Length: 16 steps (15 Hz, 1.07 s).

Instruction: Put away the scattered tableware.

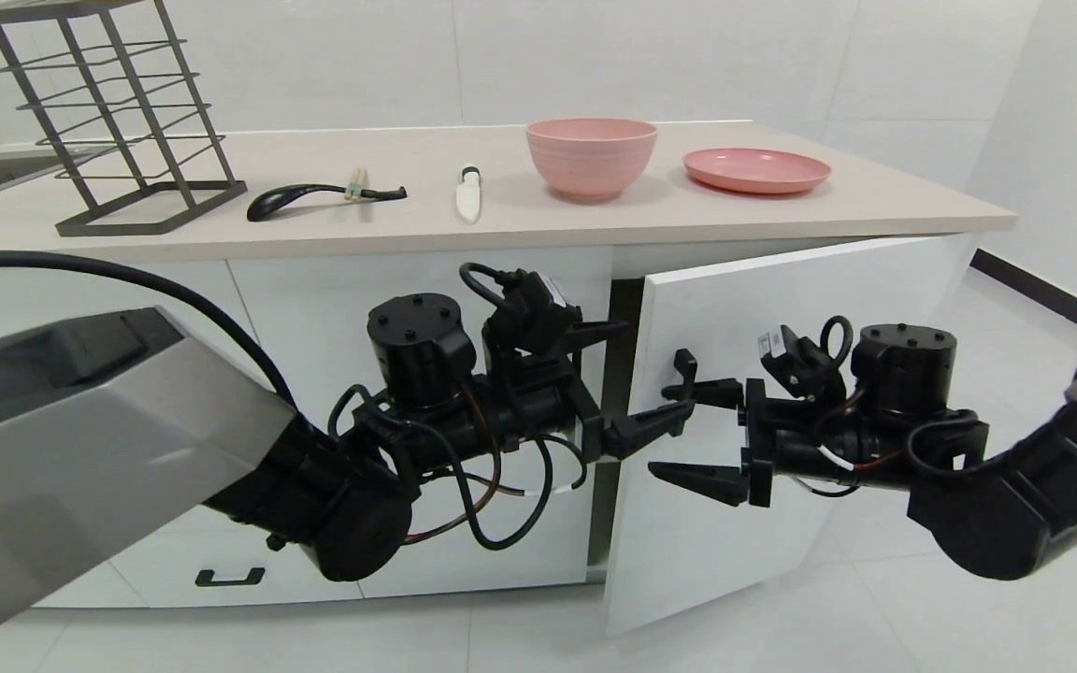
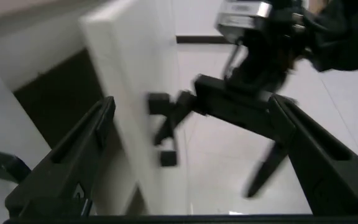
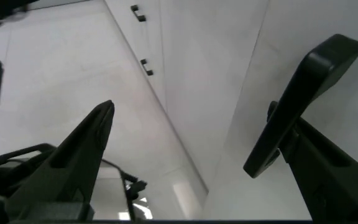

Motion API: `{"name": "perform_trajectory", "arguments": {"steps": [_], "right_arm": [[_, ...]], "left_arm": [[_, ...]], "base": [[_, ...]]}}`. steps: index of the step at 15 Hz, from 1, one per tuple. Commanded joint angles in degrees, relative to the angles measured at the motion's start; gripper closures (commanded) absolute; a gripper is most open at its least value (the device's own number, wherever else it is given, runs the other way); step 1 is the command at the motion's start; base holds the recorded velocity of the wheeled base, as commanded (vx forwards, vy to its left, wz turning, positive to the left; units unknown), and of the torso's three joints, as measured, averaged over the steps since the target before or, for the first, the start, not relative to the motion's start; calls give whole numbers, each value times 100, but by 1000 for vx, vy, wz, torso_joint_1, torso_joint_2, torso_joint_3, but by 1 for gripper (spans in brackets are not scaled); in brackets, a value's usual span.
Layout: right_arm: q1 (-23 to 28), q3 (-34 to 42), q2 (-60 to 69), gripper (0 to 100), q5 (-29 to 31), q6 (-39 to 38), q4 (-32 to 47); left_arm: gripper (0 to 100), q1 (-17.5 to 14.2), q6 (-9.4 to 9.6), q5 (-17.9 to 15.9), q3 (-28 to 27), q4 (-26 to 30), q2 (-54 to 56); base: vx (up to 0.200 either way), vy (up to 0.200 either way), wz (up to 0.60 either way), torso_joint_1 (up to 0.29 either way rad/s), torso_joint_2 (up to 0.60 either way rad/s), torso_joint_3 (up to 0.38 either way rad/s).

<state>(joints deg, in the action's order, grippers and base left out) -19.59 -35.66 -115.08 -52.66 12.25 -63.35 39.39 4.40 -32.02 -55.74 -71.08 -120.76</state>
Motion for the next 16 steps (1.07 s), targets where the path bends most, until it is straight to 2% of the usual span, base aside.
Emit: {"name": "perform_trajectory", "arguments": {"steps": [1, 5, 6, 9, 13, 16], "right_arm": [[43, 472, 601, 0, -130, 14, -168], [175, 815, 759, 0, -209, 32, -204], [254, 797, 724, 0, -227, 40, -212], [447, 788, 566, 0, -192, 58, -248], [957, 868, 188, 0, -183, 111, -529], [1317, 938, -111, 0, -192, 498, -625]], "left_arm": [[0, -1, -9, 82, -412, -72, -378], [0, 350, -18, 12, -658, -99, -686], [0, 465, -80, 12, -807, -107, -747], [0, 544, -185, 21, -1141, -107, -862], [0, 535, -194, 56, -1194, -90, -844], [0, 544, -185, 100, -1256, -81, -844]], "base": [[0, 0, 0, 0, 0, 0], [0, 0, 0, 0, 0, 0], [0, 0, 0, 0, 0, 0], [0, 0, 0, 0, 0, 0], [0, 0, 0, 0, 0, 0], [0, 0, 0, 0, 0, 0]]}}
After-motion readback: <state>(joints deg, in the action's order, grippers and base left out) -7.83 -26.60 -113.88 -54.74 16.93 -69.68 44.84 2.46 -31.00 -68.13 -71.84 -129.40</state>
